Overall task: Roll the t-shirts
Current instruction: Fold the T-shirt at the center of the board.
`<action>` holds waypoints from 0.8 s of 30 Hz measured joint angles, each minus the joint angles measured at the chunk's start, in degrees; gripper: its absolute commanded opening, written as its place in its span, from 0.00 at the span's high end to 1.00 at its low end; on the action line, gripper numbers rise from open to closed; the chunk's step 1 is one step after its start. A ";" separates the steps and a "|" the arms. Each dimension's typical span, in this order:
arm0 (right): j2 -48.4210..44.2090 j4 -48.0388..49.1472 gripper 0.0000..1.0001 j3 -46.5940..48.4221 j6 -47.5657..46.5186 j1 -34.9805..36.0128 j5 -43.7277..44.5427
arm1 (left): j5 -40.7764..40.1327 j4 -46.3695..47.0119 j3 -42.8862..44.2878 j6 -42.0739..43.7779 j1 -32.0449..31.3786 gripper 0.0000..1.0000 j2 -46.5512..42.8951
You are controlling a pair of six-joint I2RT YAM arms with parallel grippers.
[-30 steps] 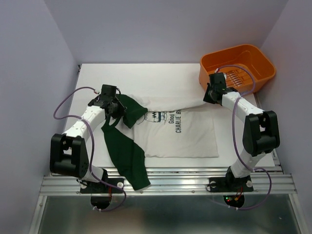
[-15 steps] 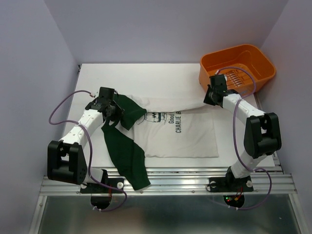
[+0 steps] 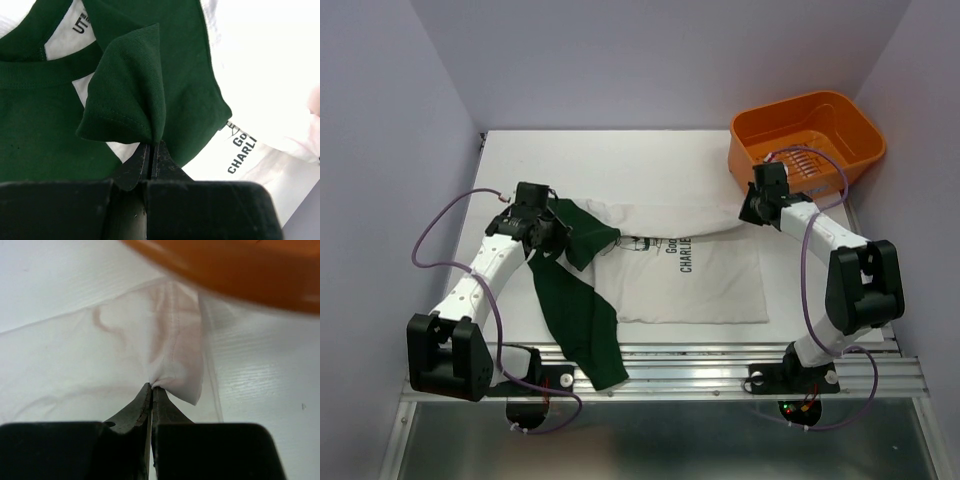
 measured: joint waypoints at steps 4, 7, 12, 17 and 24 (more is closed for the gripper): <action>-0.72 0.37 0.98 -3.15 1.01 0.00 -1.01 | 0.33 0.28 -2.25 0.02 -0.04 1.00 -0.17; -0.70 0.79 0.66 -5.18 1.42 0.00 -1.33 | 1.40 0.33 -4.37 0.11 -0.04 0.92 -0.17; -0.79 2.19 0.36 -5.79 2.25 -0.02 -1.33 | 4.00 -0.55 -5.79 1.46 -0.04 0.24 -0.20; -2.34 1.01 0.30 -6.16 3.19 -0.04 -1.44 | 5.07 -3.58 -4.98 3.23 -0.04 0.23 -0.57; -8.70 -0.96 0.30 -7.54 5.20 -0.04 -2.95 | -0.74 -6.84 4.66 6.93 0.57 0.30 -0.50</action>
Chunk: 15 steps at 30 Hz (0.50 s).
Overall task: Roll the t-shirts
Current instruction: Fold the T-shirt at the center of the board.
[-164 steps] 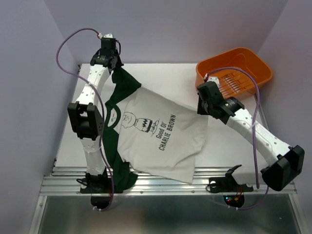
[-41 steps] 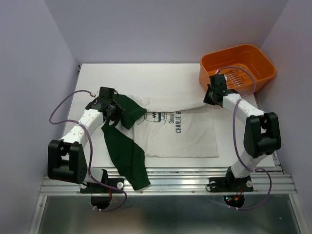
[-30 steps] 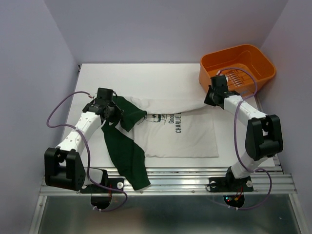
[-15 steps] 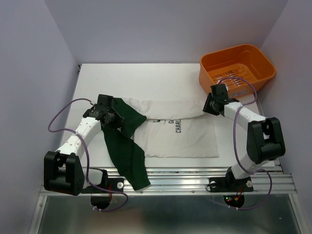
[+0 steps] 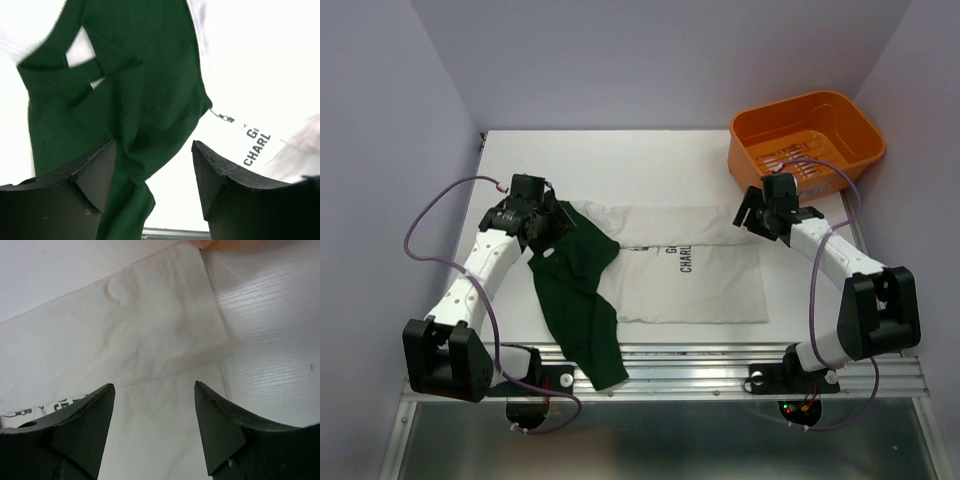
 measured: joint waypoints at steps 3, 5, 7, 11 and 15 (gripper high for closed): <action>-2.32 -0.55 0.30 -0.66 0.92 0.98 -0.44 | -1.09 0.87 0.98 0.90 1.01 0.33 1.14; -2.73 -0.55 0.30 -0.76 1.53 2.14 -0.57 | -1.46 1.57 0.94 1.46 1.53 0.37 3.13; -2.71 -0.48 0.31 -0.96 2.27 4.22 -0.72 | -1.44 3.21 0.37 1.99 2.32 0.39 4.94; -1.29 -0.24 0.31 -1.18 3.89 10.23 -0.94 | -1.33 6.03 -1.38 3.17 3.50 0.41 7.87; 1.40 -0.28 0.31 -1.18 5.29 14.51 -1.20 | -1.29 7.48 -5.64 3.74 4.02 0.48 8.22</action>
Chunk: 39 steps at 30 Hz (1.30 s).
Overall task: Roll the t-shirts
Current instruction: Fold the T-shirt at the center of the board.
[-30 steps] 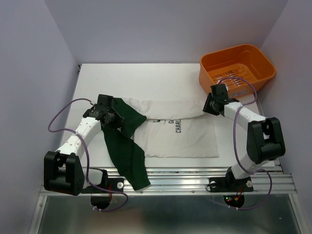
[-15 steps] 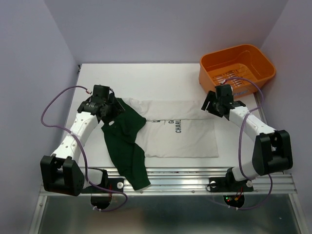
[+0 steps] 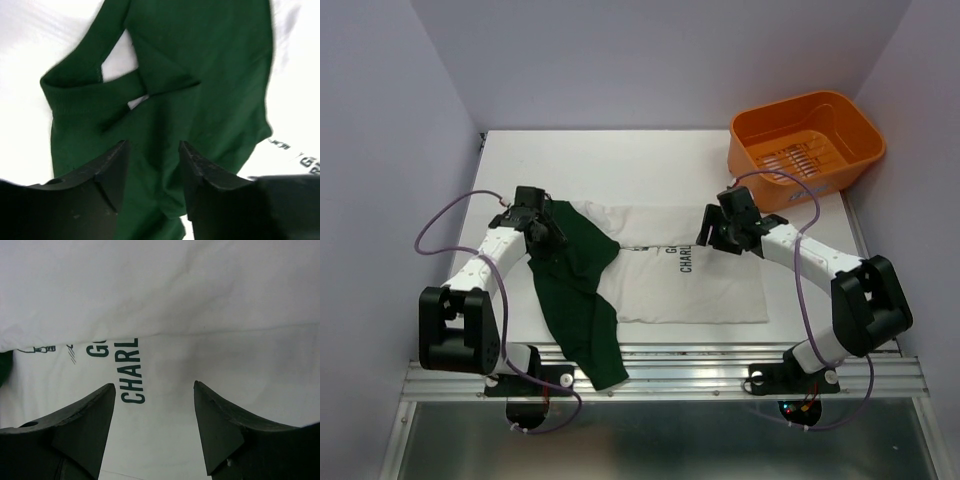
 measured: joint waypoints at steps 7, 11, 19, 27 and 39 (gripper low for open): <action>1.22 0.15 0.32 0.42 0.98 1.42 -0.17 | 0.50 0.81 -11.39 -2.73 -0.02 0.50 -8.04; 2.58 0.28 0.32 1.88 1.05 3.45 -0.20 | -0.57 2.25 -12.79 -4.52 -0.02 0.54 -8.28; 2.91 0.52 0.32 1.95 1.57 5.40 -0.22 | -1.92 7.08 -13.38 -4.94 -0.02 0.50 -3.67; 2.91 0.57 0.32 1.95 1.70 5.40 -0.20 | -3.06 9.57 -13.60 -4.96 -0.02 0.64 -0.48; 2.93 0.57 0.32 1.95 1.73 5.40 -0.20 | -4.87 9.84 -13.73 -4.96 -0.02 1.00 -0.70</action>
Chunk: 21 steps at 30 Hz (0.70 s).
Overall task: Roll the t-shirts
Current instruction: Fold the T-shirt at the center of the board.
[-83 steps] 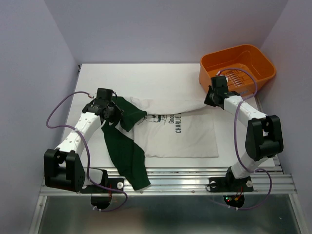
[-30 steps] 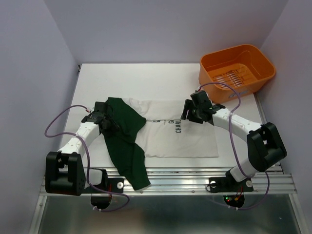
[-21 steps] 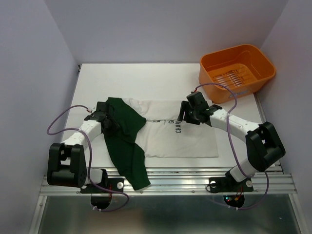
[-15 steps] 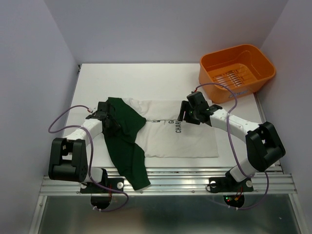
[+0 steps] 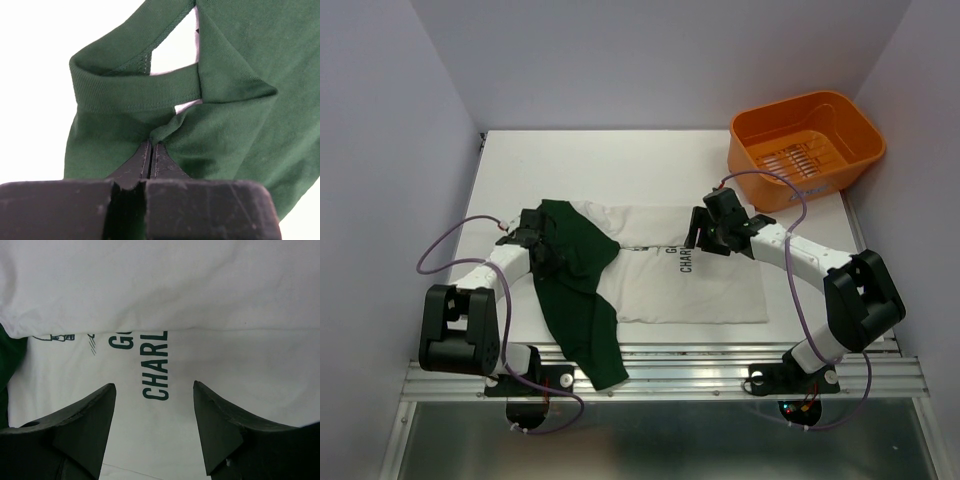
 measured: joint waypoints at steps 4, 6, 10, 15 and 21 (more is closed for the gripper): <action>0.00 0.00 0.32 0.00 0.02 0.00 0.00 | -0.22 -2.27 0.04 -0.39 0.00 1.00 -3.26; 0.02 0.00 0.32 0.00 0.04 0.00 0.00 | -0.04 -3.63 0.04 -0.83 0.02 1.00 -6.29; 0.13 0.02 0.32 0.00 0.26 0.00 0.00 | 0.72 -6.86 0.59 -1.92 0.00 1.00 -12.48; 0.96 0.02 0.32 0.04 0.39 0.07 0.00 | 1.84 -11.19 0.72 -3.48 0.00 1.00 -16.79; 1.09 0.04 0.32 0.24 0.44 0.07 -0.02 | 2.56 -15.80 0.72 -5.90 0.00 1.00 -22.38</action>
